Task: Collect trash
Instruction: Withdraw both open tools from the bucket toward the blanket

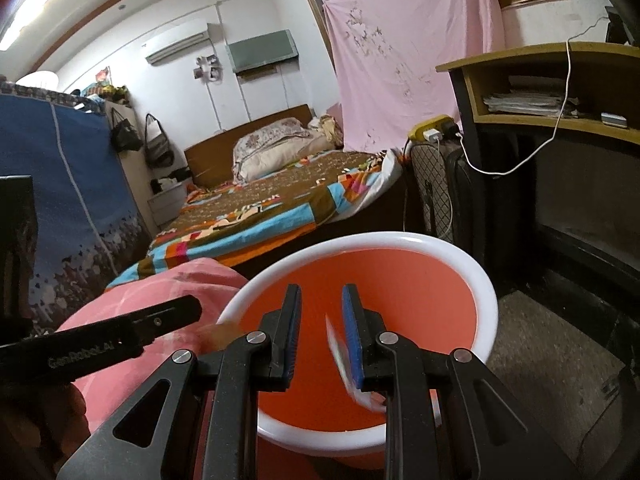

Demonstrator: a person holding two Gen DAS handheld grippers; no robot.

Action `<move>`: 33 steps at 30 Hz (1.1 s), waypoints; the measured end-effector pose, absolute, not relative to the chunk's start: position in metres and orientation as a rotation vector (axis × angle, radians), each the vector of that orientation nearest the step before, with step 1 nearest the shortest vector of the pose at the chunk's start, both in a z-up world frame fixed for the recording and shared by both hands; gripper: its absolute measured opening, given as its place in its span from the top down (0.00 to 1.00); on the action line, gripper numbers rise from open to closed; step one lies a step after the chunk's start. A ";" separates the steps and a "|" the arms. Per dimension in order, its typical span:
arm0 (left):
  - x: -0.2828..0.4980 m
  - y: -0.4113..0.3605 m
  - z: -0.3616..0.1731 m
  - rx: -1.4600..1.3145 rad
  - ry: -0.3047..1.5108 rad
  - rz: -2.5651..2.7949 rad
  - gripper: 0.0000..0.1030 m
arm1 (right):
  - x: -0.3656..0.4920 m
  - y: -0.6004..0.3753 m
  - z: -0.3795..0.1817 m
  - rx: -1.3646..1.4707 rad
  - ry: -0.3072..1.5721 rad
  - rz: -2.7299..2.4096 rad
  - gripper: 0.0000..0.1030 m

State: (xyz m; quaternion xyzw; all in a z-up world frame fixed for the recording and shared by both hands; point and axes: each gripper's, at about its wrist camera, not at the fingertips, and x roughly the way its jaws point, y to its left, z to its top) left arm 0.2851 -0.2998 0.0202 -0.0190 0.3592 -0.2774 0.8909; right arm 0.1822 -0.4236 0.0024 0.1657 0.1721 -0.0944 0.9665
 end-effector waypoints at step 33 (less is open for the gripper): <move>0.208 -0.130 0.062 -0.203 0.359 -0.209 0.14 | 0.161 -0.363 0.044 0.221 0.100 -0.034 0.11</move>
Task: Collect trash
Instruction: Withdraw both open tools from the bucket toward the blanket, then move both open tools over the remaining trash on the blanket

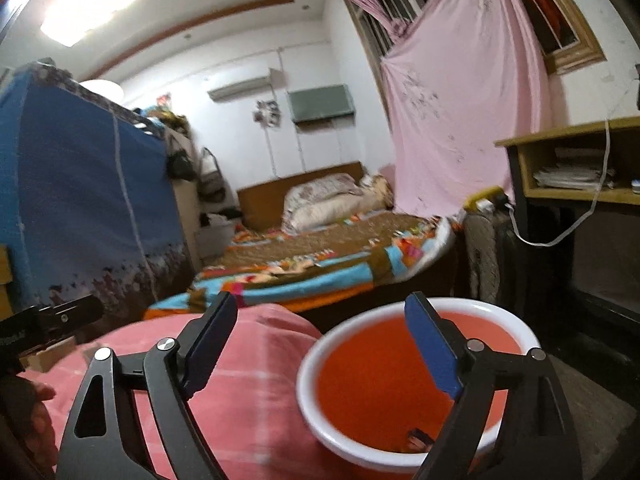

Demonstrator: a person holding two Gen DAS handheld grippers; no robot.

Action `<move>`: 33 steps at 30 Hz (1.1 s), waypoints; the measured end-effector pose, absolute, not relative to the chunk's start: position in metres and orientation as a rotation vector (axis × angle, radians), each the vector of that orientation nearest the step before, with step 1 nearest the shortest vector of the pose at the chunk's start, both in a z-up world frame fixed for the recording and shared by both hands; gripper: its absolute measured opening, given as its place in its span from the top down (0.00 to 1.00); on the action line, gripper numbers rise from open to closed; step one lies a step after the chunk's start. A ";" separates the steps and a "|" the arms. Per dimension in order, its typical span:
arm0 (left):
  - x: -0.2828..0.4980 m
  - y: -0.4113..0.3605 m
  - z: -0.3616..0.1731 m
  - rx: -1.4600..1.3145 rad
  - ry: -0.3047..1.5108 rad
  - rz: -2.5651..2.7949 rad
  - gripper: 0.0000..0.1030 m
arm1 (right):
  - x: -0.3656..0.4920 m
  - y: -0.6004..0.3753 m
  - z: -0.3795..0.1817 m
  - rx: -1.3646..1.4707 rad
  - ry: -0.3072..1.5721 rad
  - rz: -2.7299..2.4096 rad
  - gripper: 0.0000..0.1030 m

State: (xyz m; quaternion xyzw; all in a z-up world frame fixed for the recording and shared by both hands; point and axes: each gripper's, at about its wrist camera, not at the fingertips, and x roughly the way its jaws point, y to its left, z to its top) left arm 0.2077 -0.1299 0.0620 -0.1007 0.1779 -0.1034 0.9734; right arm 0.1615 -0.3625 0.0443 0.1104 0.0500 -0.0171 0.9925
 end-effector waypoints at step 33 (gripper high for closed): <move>0.195 0.004 0.057 -0.093 0.233 -0.066 0.15 | 0.193 -0.209 0.065 -0.069 0.138 0.267 0.00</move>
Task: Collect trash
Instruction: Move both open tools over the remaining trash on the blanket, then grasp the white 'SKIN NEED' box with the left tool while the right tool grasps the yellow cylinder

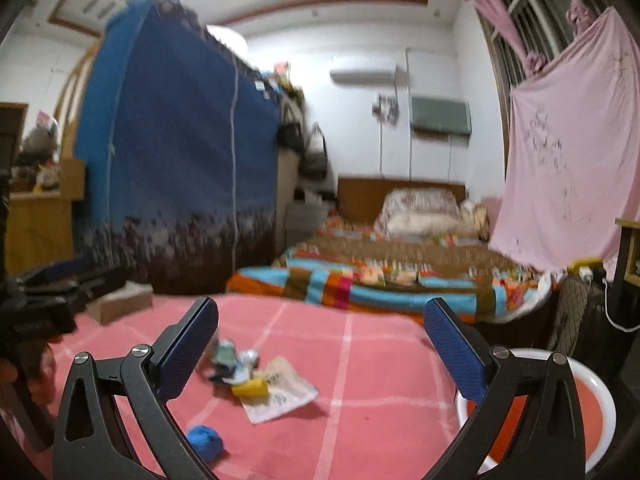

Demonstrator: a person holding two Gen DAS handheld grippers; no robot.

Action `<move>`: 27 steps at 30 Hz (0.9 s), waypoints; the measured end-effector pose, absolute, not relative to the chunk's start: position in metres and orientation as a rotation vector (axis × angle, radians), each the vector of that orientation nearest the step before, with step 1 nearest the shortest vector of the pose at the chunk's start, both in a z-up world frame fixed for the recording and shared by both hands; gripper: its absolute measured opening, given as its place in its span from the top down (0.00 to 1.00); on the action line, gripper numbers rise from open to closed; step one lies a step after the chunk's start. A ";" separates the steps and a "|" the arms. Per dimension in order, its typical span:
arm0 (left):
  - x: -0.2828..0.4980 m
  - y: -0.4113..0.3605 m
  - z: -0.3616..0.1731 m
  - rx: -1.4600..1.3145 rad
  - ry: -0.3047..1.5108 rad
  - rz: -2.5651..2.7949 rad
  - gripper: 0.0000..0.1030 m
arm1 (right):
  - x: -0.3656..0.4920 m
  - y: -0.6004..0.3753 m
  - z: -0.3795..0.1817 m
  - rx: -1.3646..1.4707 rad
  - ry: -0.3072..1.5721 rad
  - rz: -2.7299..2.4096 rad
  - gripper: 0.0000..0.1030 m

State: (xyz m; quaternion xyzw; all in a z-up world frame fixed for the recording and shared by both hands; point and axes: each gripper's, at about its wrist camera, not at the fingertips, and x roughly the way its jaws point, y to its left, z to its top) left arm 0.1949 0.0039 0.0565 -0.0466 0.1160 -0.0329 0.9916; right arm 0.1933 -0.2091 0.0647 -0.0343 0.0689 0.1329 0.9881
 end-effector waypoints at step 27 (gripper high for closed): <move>0.288 -0.019 0.004 -0.215 0.798 -0.296 0.74 | 0.247 -0.177 0.028 -0.174 0.536 0.360 0.48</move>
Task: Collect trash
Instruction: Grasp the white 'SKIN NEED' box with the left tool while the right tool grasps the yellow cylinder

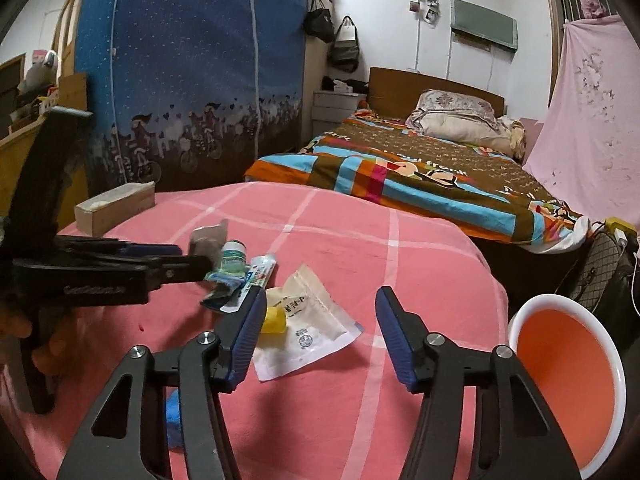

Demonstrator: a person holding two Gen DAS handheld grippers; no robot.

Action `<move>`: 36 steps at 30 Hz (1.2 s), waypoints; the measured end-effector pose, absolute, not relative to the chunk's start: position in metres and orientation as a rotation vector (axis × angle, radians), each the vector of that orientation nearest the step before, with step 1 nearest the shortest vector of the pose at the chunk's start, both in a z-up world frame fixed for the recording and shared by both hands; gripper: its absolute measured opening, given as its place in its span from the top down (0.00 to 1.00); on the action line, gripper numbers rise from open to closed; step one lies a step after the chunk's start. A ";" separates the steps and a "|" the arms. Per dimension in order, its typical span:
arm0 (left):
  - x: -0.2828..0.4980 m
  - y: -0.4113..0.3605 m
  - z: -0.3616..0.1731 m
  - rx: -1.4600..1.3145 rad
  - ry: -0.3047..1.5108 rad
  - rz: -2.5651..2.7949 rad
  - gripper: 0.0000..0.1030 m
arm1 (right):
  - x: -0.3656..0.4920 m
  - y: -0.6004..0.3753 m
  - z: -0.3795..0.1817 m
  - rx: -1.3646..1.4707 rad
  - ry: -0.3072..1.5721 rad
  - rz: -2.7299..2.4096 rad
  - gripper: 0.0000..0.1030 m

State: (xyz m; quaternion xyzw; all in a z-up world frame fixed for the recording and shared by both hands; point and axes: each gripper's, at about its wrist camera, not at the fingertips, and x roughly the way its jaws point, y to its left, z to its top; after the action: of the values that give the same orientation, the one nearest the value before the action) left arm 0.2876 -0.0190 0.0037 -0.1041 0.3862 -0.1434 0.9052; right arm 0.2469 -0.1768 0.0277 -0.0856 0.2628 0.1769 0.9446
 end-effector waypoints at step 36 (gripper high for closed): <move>0.248 -0.012 0.014 -0.152 0.731 -0.256 1.00 | 0.248 -0.151 0.013 -0.256 0.631 0.524 0.69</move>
State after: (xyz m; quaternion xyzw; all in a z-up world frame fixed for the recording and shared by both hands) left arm 0.2476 -0.0117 0.0143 -0.0740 0.3562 -0.1245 0.9231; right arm 0.2479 -0.1509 0.0131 -0.1241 0.3060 0.2541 0.9091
